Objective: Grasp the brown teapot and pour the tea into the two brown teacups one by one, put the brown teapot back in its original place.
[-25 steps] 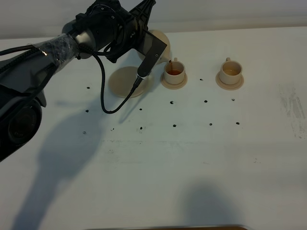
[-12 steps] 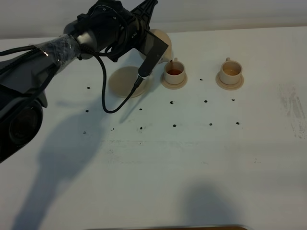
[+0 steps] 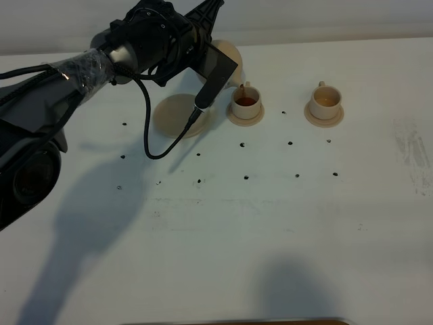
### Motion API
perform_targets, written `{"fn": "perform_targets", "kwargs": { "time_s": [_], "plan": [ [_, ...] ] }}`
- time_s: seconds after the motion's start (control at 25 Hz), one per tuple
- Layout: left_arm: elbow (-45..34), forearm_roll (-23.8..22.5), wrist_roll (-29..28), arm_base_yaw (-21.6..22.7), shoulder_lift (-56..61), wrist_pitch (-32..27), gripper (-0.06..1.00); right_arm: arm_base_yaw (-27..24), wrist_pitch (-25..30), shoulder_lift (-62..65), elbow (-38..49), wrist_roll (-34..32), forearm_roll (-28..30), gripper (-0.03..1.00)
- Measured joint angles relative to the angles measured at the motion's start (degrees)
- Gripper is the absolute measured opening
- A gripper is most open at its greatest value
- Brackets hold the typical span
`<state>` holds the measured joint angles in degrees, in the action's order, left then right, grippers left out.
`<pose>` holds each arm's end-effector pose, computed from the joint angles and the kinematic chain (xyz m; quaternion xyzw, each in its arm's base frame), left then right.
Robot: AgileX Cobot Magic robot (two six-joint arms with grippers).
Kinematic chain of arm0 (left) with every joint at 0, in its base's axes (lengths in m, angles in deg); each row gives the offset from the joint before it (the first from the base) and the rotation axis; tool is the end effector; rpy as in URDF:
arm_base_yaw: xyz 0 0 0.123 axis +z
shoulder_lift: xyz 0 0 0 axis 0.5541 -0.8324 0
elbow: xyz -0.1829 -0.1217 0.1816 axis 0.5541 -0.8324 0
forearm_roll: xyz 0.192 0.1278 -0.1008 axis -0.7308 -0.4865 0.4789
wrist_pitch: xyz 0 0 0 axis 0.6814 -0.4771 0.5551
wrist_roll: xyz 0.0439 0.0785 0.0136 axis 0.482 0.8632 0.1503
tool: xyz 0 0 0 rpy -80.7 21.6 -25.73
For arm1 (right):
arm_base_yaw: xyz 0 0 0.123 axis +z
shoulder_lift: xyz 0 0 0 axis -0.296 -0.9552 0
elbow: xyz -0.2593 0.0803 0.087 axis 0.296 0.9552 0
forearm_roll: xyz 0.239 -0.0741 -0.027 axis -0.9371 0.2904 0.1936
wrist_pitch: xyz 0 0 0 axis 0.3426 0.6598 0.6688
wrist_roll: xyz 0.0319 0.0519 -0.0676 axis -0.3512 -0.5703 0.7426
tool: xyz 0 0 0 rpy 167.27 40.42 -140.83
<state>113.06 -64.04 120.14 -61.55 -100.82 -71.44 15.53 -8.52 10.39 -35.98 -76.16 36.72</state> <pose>0.4804 -0.2354 0.1974 0.8248 0.3696 0.3357 0.2654 -0.0105 0.0091 0.2792 0.0367 0.8568 0.0637 0.5104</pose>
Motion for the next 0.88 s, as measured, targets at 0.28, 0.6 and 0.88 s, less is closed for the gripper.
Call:
{"fn": "perform_targets", "kwargs": {
  "time_s": [0.28,0.6,0.88],
  "plan": [
    [0.0,-0.7,0.0,0.0,0.0,1.1,0.09,0.0,0.0,0.0,0.0,0.0,0.0,0.23],
    [0.0,-0.9,0.0,0.0,0.0,1.7,0.09,0.0,0.0,0.0,0.0,0.0,0.0,0.23],
    [0.0,-1.0,0.5,0.0,0.0,2.5,0.09,0.0,0.0,0.0,0.0,0.0,0.0,0.23]
  ]
}}
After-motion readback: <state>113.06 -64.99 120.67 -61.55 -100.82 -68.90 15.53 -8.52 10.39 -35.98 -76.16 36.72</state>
